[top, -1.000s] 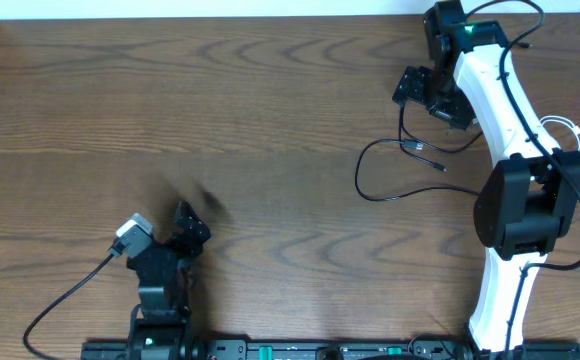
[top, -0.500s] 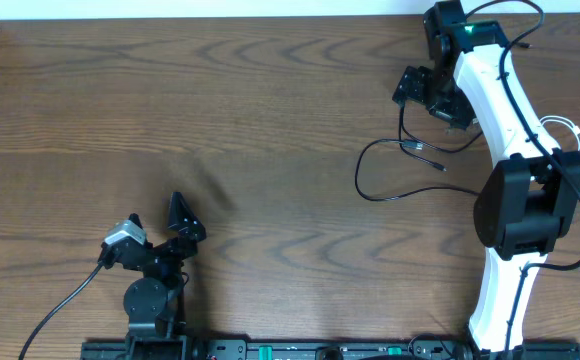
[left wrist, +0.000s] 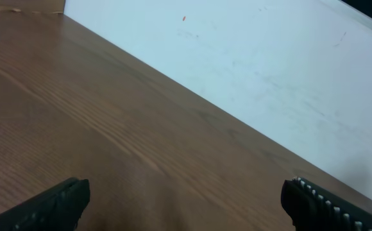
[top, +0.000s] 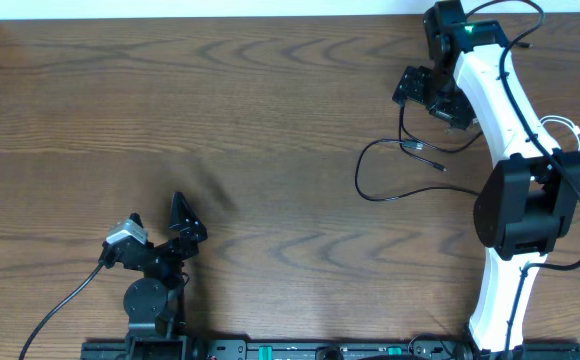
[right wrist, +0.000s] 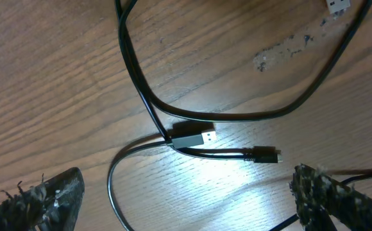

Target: Untangle cables

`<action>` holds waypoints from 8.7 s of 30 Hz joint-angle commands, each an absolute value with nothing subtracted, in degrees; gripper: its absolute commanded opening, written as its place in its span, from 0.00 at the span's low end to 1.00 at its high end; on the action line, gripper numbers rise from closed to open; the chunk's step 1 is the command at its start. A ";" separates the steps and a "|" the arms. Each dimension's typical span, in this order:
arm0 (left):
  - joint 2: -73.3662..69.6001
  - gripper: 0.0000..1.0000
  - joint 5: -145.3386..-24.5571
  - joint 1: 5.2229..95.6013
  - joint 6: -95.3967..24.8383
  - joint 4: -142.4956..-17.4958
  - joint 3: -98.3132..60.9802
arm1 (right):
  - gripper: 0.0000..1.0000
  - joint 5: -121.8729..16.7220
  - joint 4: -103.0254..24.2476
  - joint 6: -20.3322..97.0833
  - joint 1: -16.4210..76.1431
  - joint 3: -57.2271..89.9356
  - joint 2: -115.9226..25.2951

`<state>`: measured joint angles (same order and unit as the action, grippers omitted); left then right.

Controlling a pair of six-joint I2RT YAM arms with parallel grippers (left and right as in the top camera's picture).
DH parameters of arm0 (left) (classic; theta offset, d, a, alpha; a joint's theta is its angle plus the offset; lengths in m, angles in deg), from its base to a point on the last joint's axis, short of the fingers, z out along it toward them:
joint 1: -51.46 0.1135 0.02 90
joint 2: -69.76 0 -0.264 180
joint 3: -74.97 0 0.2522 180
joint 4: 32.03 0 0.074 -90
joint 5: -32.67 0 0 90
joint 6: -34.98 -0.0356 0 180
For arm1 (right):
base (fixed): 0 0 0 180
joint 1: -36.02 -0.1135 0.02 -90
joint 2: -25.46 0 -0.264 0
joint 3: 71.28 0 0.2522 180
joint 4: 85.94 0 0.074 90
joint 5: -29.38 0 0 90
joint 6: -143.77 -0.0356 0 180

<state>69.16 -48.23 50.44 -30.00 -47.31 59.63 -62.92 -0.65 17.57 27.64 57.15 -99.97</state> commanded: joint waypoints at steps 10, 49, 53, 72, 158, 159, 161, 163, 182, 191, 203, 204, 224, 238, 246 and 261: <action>69.47 0.99 -48.75 50.47 -31.22 -49.36 60.94 | 0.99 -63.45 -0.60 17.39 27.34 57.00 -100.36; 69.47 0.99 -48.75 50.47 -31.22 -49.36 60.94 | 0.99 -63.43 -0.60 17.39 27.36 57.00 -100.36; 69.47 1.00 -48.75 50.47 -31.22 -49.36 60.94 | 0.99 -63.45 -0.60 17.39 27.34 57.00 -100.36; 69.47 0.99 -48.75 50.47 -31.22 -49.36 60.94 | 0.99 -63.45 -0.58 17.39 32.69 57.00 -90.55; 69.47 0.99 -48.75 50.47 -31.22 -49.36 60.94 | 0.99 -53.99 -6.77 14.11 40.01 -32.92 -14.81; 69.47 0.99 -48.75 50.47 -31.22 -49.36 60.94 | 0.99 -53.99 -6.59 14.11 40.04 -32.97 -14.48; 69.47 0.99 -48.75 50.47 -31.22 -49.36 60.94 | 0.99 -53.77 -6.31 14.14 40.12 -33.27 -12.91; 69.47 0.99 -48.75 50.47 -31.22 -49.36 60.94 | 0.99 -53.70 -6.13 14.14 40.10 -33.29 -10.88; 69.47 0.99 -48.75 50.47 -31.22 -49.36 60.94 | 0.99 -53.57 -30.59 14.16 40.60 -40.00 15.77; 69.47 0.99 -48.75 50.47 -31.22 -49.36 60.94 | 0.99 -53.59 -32.71 14.18 40.43 -44.35 25.16; 69.47 1.00 -48.75 50.47 -31.22 -49.36 60.94 | 0.99 -53.57 -48.84 14.18 35.93 -44.77 25.19; 69.47 0.99 -48.75 50.47 -31.22 -49.36 60.94 | 0.99 -53.59 -49.08 14.18 35.93 -45.01 25.19; 69.47 0.99 -48.75 50.47 -31.22 -49.36 60.94 | 0.99 -53.59 -70.44 14.18 35.93 -57.21 25.19; 69.47 1.00 -48.75 50.47 -31.22 -49.36 60.94 | 0.99 -53.79 -68.36 14.18 35.93 -57.21 25.16; 69.47 0.99 -48.75 50.47 -31.22 -49.36 60.94 | 0.99 -53.50 -68.64 14.22 35.93 -57.21 25.16; 69.47 0.99 -48.75 50.47 -31.22 -49.36 60.94 | 0.99 -50.99 -77.74 59.47 35.97 -57.21 25.16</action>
